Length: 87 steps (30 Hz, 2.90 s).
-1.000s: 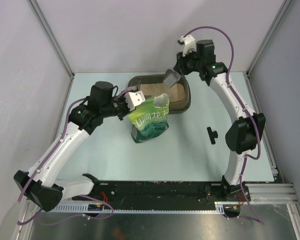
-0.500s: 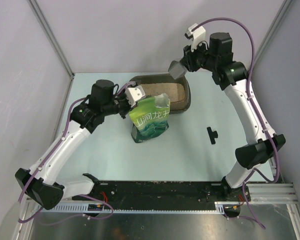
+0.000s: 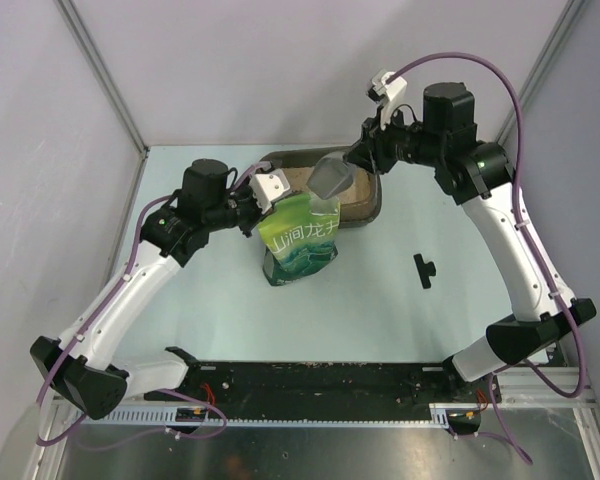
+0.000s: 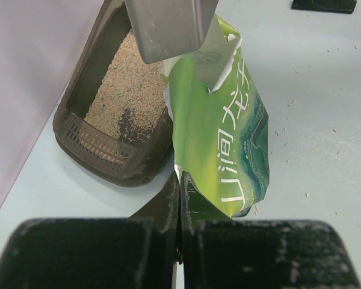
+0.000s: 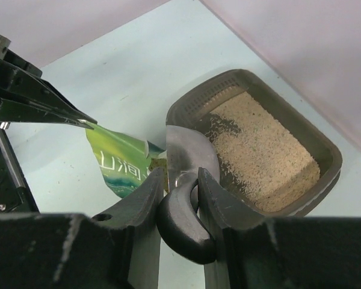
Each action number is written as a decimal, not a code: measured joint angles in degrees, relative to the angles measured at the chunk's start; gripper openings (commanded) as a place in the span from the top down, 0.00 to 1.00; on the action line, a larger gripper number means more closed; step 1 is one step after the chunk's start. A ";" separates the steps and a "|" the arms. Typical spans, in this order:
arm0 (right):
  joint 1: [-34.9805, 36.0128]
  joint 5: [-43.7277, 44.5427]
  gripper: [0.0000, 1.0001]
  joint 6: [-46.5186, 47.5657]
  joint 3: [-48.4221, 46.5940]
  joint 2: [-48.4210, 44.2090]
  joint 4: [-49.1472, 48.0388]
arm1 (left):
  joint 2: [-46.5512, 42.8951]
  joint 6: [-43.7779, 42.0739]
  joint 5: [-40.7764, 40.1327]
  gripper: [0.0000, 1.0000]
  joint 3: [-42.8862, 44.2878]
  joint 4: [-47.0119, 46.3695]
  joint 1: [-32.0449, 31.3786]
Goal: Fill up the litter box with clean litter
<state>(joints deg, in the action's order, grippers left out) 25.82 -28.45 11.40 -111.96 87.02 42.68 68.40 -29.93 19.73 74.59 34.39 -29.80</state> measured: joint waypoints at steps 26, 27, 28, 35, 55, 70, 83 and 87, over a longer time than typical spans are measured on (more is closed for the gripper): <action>3.41 5.05 1.00 0.24 0.70 8.92 6.25 | 0.00 2.43 2.91 1.00 -0.02 -0.42 0.09; 3.87 6.60 1.00 -1.79 0.70 9.77 6.19 | 0.00 2.99 3.26 1.00 -0.04 -0.44 0.09; 4.15 7.58 1.00 -3.17 0.70 10.21 6.10 | -0.02 3.28 3.48 1.00 -0.13 -0.52 0.09; 6.67 16.94 1.00 -13.49 0.83 11.32 5.84 | -0.04 5.99 4.50 1.00 -0.61 -1.40 0.04; 11.30 26.56 1.00 -16.72 19.47 9.25 -5.88 | 0.09 10.49 5.88 1.00 -0.61 -2.25 -0.81; 11.04 21.90 1.00 -22.03 29.46 6.49 -16.02 | 2.62 10.86 6.71 1.00 -0.55 -3.93 -2.97; 3.74 3.41 1.00 -29.59 31.50 9.09 -21.51 | 3.45 10.84 7.04 1.00 -0.52 -5.38 -3.45; 0.63 -4.96 1.00 -33.68 31.61 9.14 -22.71 | 3.34 9.64 5.55 1.00 -0.52 -5.62 -3.45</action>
<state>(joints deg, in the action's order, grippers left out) 26.46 -33.41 -22.28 -80.36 96.16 19.97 71.75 -20.29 25.28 74.06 28.77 -33.26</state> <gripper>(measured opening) 0.302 0.004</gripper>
